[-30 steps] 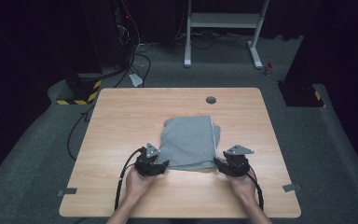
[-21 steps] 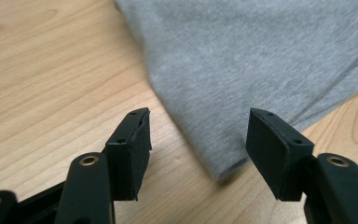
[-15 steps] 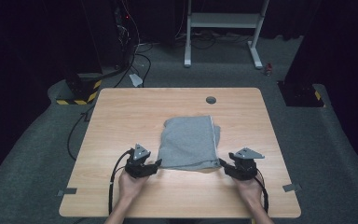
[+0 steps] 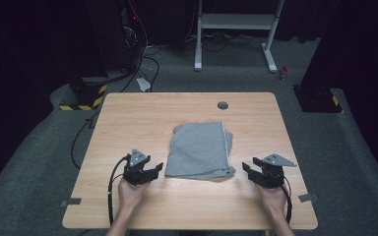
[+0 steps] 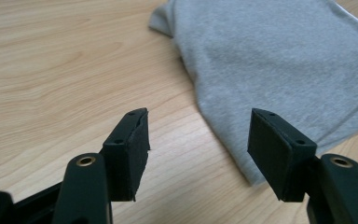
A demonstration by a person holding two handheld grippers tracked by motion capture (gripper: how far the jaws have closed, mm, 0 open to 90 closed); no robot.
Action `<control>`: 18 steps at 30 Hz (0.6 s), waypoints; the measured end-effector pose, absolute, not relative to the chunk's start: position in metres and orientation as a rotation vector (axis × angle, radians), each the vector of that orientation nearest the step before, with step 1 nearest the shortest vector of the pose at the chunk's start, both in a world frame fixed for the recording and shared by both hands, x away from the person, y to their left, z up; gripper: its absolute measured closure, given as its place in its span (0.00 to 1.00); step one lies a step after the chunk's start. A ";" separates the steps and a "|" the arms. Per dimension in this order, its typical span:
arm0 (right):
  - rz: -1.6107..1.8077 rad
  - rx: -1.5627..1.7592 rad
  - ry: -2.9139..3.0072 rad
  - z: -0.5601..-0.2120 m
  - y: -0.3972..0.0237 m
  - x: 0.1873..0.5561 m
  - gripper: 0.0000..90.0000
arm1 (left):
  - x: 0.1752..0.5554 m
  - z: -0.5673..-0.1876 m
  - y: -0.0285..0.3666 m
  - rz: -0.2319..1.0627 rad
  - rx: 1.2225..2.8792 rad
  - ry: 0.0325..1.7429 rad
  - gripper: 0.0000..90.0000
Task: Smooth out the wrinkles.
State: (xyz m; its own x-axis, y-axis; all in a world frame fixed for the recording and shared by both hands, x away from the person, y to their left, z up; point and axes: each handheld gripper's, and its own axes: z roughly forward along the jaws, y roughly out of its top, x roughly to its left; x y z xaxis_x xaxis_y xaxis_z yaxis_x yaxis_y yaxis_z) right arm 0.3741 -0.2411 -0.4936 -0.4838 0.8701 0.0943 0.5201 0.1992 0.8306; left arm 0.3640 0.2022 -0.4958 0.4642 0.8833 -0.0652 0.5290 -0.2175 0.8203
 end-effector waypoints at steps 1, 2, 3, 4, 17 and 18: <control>1.199 1.301 2.074 -0.492 -0.244 0.374 0.52 | 0.364 -0.495 0.204 0.543 1.886 1.187 0.43; 1.205 1.308 2.064 -0.491 -0.247 0.374 0.52 | 0.363 -0.494 0.207 0.550 1.883 1.189 0.43; 1.209 1.313 2.053 -0.490 -0.249 0.373 0.52 | 0.363 -0.494 0.208 0.552 1.877 1.194 0.43; 1.212 1.315 2.046 -0.489 -0.252 0.373 0.52 | 0.363 -0.493 0.210 0.552 1.871 1.198 0.42; 1.214 1.369 1.991 -0.490 -0.273 0.370 0.52 | 0.363 -0.494 0.230 0.558 1.821 1.248 0.42; 1.210 1.383 1.990 -0.490 -0.274 0.370 0.52 | 0.363 -0.495 0.231 0.558 1.816 1.256 0.42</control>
State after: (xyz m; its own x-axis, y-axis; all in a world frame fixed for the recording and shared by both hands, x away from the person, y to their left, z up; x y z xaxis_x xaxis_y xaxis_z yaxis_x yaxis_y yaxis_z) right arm 0.3699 -0.2745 -0.4904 -0.4102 0.9031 0.1273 0.5282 0.1215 0.8404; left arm 0.3629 0.2313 -0.4952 0.3995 0.9116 -0.0969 0.5387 -0.1479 0.8294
